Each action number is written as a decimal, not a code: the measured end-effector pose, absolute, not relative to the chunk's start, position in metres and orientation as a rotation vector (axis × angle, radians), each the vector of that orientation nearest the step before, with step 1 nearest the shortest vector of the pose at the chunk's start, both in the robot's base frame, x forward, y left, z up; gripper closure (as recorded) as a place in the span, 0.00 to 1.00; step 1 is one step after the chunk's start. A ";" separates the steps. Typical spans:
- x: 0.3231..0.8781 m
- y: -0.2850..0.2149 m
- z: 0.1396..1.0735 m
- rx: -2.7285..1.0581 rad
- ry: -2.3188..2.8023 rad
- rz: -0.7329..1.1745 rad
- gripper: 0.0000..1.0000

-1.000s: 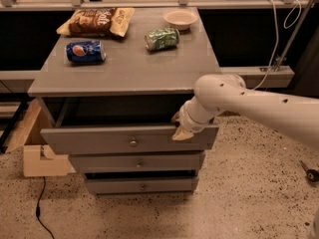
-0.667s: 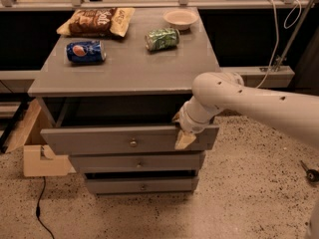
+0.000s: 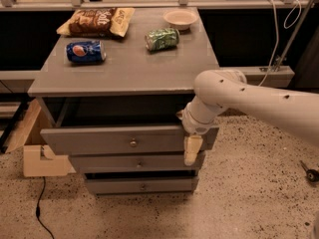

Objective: Open top drawer

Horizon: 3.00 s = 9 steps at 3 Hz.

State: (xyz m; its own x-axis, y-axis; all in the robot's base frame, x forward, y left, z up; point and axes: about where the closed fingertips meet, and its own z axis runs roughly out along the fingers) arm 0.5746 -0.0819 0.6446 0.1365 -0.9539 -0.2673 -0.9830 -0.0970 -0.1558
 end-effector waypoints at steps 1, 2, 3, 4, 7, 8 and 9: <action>0.569 -0.083 0.638 -2.135 1.904 0.179 0.00; 0.562 -0.085 0.633 -2.142 1.929 0.207 0.19; 0.549 -0.093 0.638 -2.133 1.978 0.195 0.50; 0.547 -0.094 0.642 -2.126 1.988 0.188 0.73; 0.534 -0.101 0.646 -2.073 2.014 0.179 1.00; 0.524 -0.105 0.645 -2.029 2.039 0.186 1.00; 0.517 -0.102 0.649 -1.969 2.058 0.197 1.00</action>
Offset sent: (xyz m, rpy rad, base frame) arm -0.0197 -0.0059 -0.0145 -0.0076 0.0967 -0.0160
